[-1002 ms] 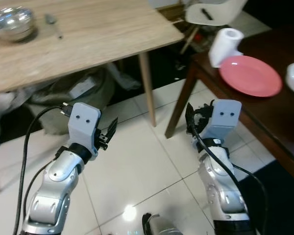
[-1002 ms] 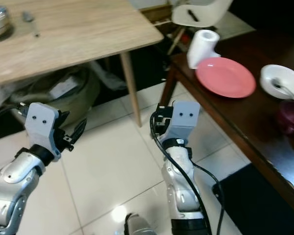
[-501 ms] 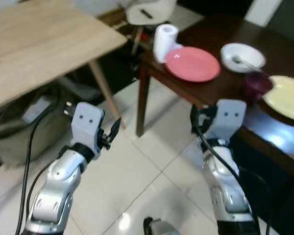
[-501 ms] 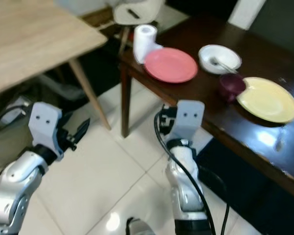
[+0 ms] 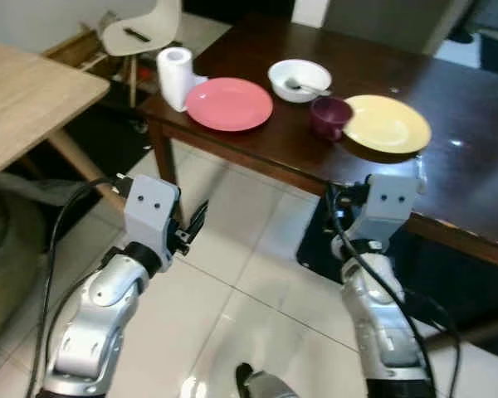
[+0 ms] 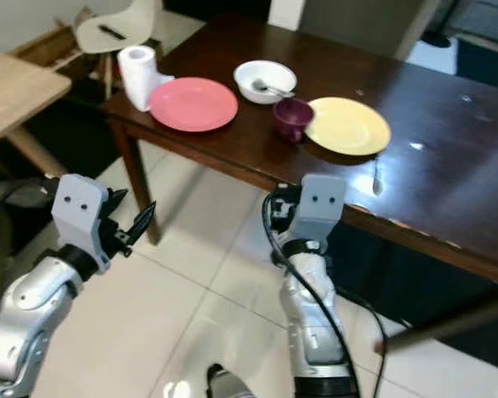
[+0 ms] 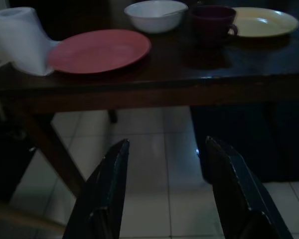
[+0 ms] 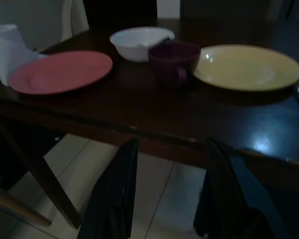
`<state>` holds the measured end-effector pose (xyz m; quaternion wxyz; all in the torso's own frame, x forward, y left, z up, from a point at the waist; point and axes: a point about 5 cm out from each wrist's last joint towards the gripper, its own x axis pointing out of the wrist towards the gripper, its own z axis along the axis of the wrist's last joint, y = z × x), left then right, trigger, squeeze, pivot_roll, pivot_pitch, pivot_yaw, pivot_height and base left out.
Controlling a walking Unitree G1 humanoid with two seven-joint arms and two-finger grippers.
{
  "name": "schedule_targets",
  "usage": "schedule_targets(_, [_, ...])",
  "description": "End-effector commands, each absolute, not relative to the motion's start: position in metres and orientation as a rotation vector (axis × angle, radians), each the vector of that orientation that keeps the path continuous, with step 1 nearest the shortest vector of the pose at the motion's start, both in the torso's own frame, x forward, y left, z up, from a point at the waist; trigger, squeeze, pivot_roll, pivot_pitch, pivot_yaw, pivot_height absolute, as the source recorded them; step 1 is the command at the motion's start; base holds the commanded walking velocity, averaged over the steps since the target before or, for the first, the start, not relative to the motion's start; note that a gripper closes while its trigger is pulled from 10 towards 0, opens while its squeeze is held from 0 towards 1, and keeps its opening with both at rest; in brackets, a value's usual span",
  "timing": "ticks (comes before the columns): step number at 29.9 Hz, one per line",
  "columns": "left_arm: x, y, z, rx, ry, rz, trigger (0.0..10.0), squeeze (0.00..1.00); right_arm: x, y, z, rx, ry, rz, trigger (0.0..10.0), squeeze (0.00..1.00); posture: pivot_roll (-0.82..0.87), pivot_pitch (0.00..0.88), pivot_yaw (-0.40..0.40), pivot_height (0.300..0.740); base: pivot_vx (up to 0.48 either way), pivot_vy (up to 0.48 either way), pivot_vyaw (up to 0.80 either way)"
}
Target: Setting the table
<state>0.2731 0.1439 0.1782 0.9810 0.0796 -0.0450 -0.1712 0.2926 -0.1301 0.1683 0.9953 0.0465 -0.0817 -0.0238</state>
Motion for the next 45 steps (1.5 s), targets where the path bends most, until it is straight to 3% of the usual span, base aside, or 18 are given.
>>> schedule_targets(1, [0.272,0.142,0.173,0.154,-0.069,-0.356,10.0,0.0,0.292,-0.131,0.166,0.089,-0.152,-0.052,10.0,0.0,-0.1,0.109,0.044,0.74,0.0,0.0,-0.8])
schedule_targets(29, [0.274,0.138,0.181,0.081,-0.093,-0.364,10.0,0.0,0.292,-0.127,0.173,0.098,-0.181,-0.002,10.0,0.0,-0.1,0.106,0.045,0.74,0.0,0.0,-0.78])
schedule_targets(35, [0.276,0.135,0.185,0.089,-0.125,-0.371,10.0,0.0,0.289,-0.11,0.197,0.182,-0.284,0.185,10.0,0.0,-0.11,0.1,0.046,0.74,0.0,0.0,0.0])
schedule_targets(45, [0.281,0.133,0.189,0.092,-0.162,-0.347,10.0,0.0,0.291,-0.113,0.199,0.171,-0.296,0.189,10.0,0.0,-0.11,0.09,0.044,0.74,0.412,0.0,0.0])
